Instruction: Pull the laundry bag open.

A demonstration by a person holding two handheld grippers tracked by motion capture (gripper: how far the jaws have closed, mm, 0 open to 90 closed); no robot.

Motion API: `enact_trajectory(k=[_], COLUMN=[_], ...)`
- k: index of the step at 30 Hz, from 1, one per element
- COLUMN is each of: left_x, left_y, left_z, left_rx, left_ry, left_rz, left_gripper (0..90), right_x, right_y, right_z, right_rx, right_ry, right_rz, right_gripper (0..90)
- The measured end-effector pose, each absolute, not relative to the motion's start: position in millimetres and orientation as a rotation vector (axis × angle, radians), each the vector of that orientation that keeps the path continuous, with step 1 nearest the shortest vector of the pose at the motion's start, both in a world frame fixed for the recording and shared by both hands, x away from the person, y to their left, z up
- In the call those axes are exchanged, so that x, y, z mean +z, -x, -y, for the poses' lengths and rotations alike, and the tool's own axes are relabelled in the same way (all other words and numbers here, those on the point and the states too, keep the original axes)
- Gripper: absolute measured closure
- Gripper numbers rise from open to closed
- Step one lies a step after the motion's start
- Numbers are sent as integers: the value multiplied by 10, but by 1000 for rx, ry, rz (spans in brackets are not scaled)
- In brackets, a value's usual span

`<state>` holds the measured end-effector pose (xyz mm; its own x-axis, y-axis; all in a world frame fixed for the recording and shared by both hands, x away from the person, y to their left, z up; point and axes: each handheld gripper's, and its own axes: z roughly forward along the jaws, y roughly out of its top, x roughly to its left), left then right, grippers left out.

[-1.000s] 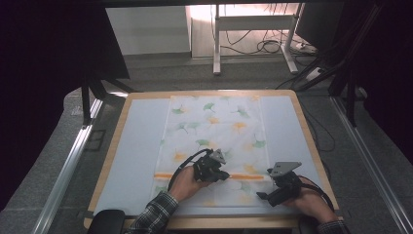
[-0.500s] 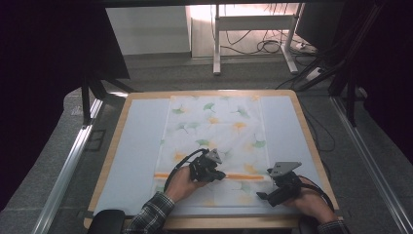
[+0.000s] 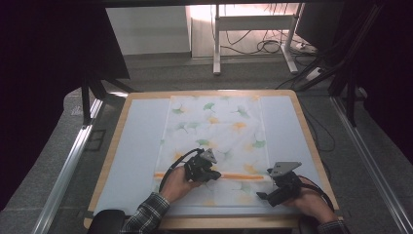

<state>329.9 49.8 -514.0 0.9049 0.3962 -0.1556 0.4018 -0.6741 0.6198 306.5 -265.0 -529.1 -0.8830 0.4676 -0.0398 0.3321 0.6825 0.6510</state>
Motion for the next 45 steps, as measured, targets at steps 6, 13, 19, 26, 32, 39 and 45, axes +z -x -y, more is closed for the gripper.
enact_trajectory(k=[6, 13, 19, 26, 32, 39, 45], left_x=[-5144, -5143, -5153, -5155, -5163, -5174, -5164], left_y=[-3288, -3276, -3273, -3267, -3268, -3275, -3268], left_z=[-554, -608, -619, -671, -706, -823, -867], left_rx=[-7, -8, -10, -14, -12, 1, 6], left_ry=[-2383, -2379, -2376, -2371, -2369, -2367, -2365], left_rz=[-576, -588, -596, -608, -615, -652, -658], left_gripper=[900, 900, 900, 900, 900, 900, 900], right_x=[-5291, -5291, -5291, -5291, -5291, -5291, -5291], right_y=[-3065, -3065, -3064, -3064, -3063, -3063, -3062], right_z=[2650, 2650, 2649, 2648, 2648, 2647, 2645], right_rx=[982, 982, 982, 982, 981, 981, 980], right_ry=[-648, -649, -649, -650, -651, -653, -655], right_rz=[-2691, -2691, -2690, -2690, -2689, -2689, -2687], right_gripper=[33, 33, 33, 33, 33, 33, 33])
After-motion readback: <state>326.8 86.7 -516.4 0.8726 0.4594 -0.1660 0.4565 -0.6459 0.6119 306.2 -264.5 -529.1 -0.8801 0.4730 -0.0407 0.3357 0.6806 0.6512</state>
